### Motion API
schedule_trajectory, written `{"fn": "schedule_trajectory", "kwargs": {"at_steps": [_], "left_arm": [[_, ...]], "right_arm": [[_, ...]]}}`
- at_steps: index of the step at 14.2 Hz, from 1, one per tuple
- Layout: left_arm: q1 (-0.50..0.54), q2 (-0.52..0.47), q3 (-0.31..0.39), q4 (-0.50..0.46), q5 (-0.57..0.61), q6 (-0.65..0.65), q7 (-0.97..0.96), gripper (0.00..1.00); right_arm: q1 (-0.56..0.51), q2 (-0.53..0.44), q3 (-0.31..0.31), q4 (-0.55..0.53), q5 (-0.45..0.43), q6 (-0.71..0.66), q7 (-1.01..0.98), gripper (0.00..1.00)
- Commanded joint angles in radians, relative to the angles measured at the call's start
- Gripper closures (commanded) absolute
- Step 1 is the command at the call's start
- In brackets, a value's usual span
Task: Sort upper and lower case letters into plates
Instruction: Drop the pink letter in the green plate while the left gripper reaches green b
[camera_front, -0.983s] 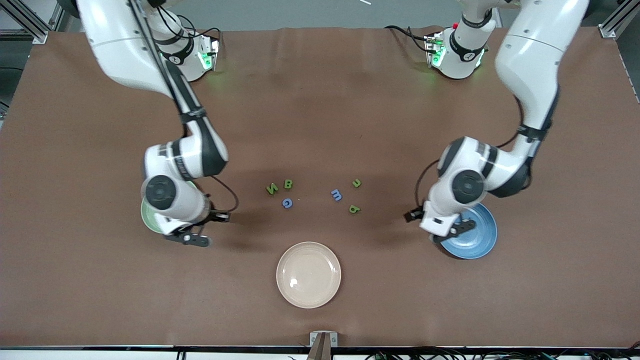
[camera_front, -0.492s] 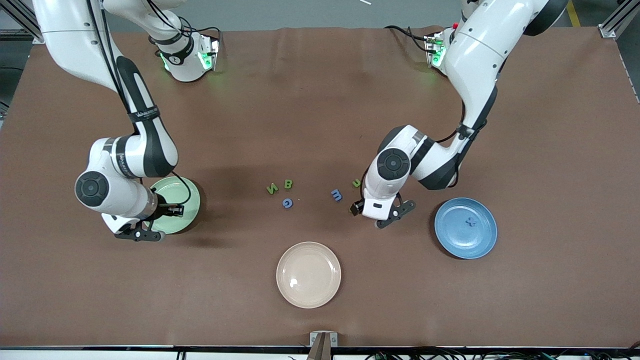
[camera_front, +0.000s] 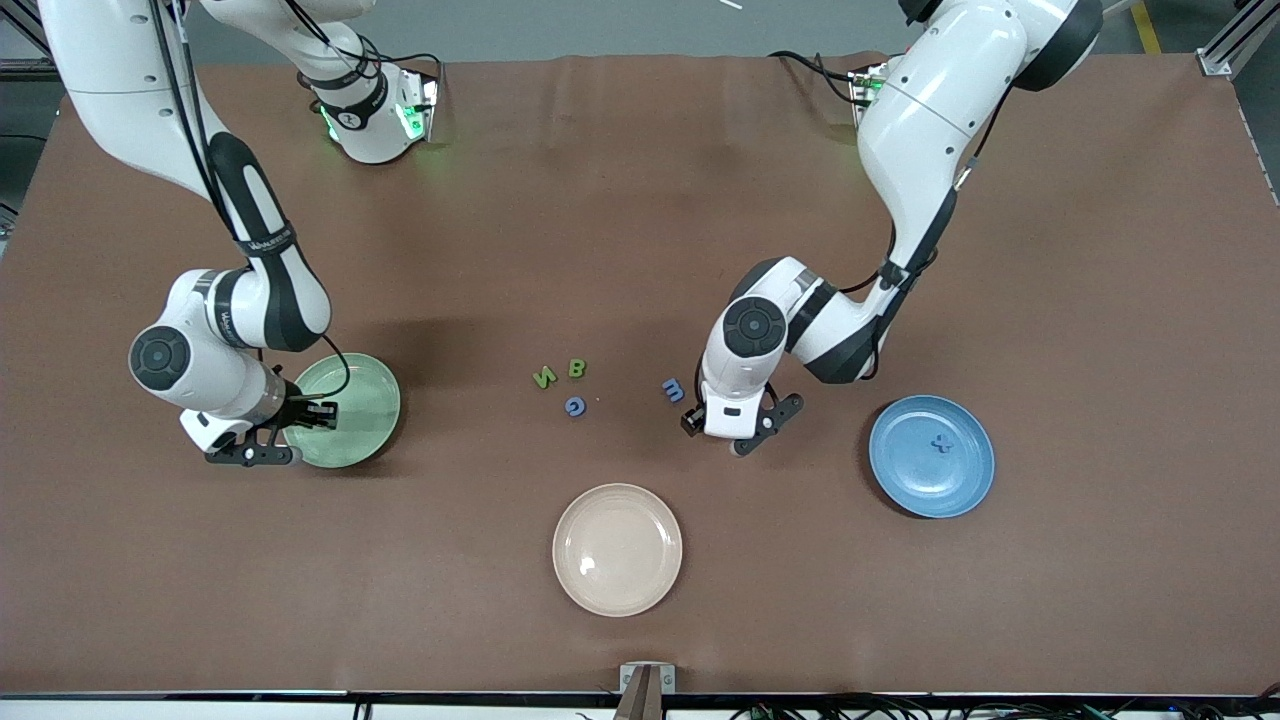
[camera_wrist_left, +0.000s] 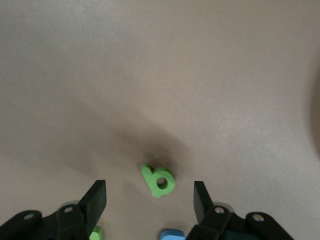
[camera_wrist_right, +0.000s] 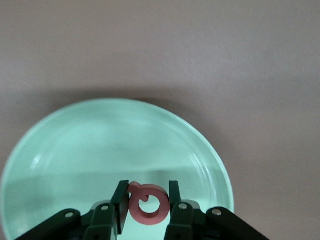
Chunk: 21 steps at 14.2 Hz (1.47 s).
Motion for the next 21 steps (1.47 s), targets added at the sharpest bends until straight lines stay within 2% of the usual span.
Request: {"fn": "schedule_trajectory", "kwargs": {"at_steps": [1,5,11,12,13,14,15,16,19,21], "left_arm": [[-0.018,0.022,0.020,0.035,0.015,-0.003,-0.026,0.31],[-0.056,0.056,0.048,0.071,0.018,-0.004,-0.064,0.36],[-0.061,0.070,0.057,0.077,0.016,-0.003,-0.075,0.47],[-0.062,0.070,0.057,0.077,0.018,-0.003,-0.073,0.52],[-0.061,0.070,0.057,0.077,0.018,-0.004,-0.073,0.59],[-0.059,0.071,0.059,0.077,0.018,-0.003,-0.073,0.66],[-0.061,0.073,0.059,0.077,0.018,-0.003,-0.073,0.73],[-0.061,0.074,0.059,0.075,0.018,-0.003,-0.073,0.76],[-0.053,0.070,0.059,0.075,0.027,-0.007,-0.064,0.95],[-0.041,0.050,0.060,0.075,0.057,-0.021,-0.058,0.99]], "right_arm": [[-0.011,-0.036,0.027,-0.074,0.001,0.009,-0.010,0.99],[-0.002,-0.054,0.048,-0.120,0.016,-0.029,-0.005,0.99],[-0.002,-0.071,0.054,-0.119,0.027,-0.109,0.003,0.97],[-0.002,-0.070,0.054,-0.118,0.027,-0.109,0.003,0.92],[-0.002,-0.070,0.054,-0.114,0.027,-0.110,0.003,0.75],[-0.002,-0.070,0.054,-0.110,0.027,-0.109,0.003,0.32],[-0.004,-0.068,0.054,-0.096,0.027,-0.110,0.001,0.00],[-0.002,-0.067,0.054,-0.076,0.027,-0.114,0.001,0.00],[0.038,-0.065,0.065,0.023,0.053,-0.161,0.042,0.00],[0.102,-0.064,0.065,0.092,0.073,-0.231,0.197,0.00]]}}
